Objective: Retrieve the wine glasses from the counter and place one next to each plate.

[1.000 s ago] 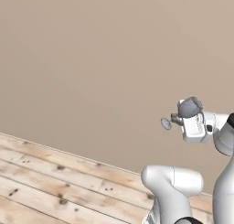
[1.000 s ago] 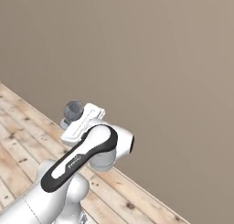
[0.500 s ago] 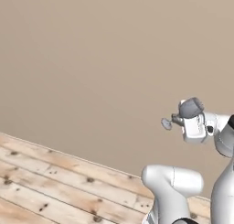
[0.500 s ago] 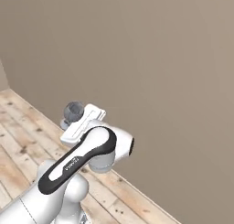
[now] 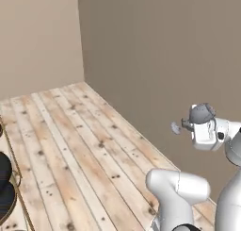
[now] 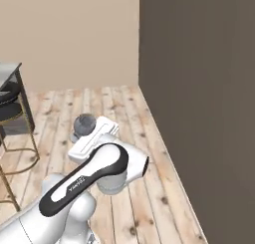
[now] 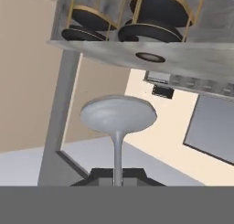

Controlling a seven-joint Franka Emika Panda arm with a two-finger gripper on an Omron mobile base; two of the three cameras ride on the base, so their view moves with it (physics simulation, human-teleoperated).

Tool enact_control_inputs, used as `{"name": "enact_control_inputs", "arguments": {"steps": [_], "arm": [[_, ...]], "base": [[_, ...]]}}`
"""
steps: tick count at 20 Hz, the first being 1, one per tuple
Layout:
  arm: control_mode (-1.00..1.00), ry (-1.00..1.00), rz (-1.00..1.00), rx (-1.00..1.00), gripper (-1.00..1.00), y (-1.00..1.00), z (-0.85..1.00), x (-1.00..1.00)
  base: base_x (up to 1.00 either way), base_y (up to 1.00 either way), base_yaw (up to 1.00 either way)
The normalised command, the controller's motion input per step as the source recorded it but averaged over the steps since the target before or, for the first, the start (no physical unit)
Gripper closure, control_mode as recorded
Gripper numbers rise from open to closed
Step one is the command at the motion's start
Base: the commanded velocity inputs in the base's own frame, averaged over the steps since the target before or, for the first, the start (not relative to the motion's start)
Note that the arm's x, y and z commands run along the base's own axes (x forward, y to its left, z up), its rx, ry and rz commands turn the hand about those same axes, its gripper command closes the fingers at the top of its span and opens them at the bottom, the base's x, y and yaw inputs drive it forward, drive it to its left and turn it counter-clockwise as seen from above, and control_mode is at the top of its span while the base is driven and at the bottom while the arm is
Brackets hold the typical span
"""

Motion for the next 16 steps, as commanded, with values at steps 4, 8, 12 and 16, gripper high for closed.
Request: {"name": "enact_control_inputs", "arguments": {"steps": [4, 8, 12, 16], "arm": [[1.00, 0.00, 0.00, 0.00, 1.00, 0.00, 0.00, 0.00], [1.00, 0.00, 0.00, 0.00, 1.00, 0.00, 0.00, 0.00], [1.00, 0.00, 0.00, 0.00, 1.00, 0.00, 0.00, 0.00], [1.00, 0.00, 0.00, 0.00, 1.00, 0.00, 0.00, 0.00]], "base": [[-0.03, 0.00, 1.00], [-0.03, 0.00, 1.00], [0.29, -0.50, 0.69], [0.79, -0.76, 0.48]]}}
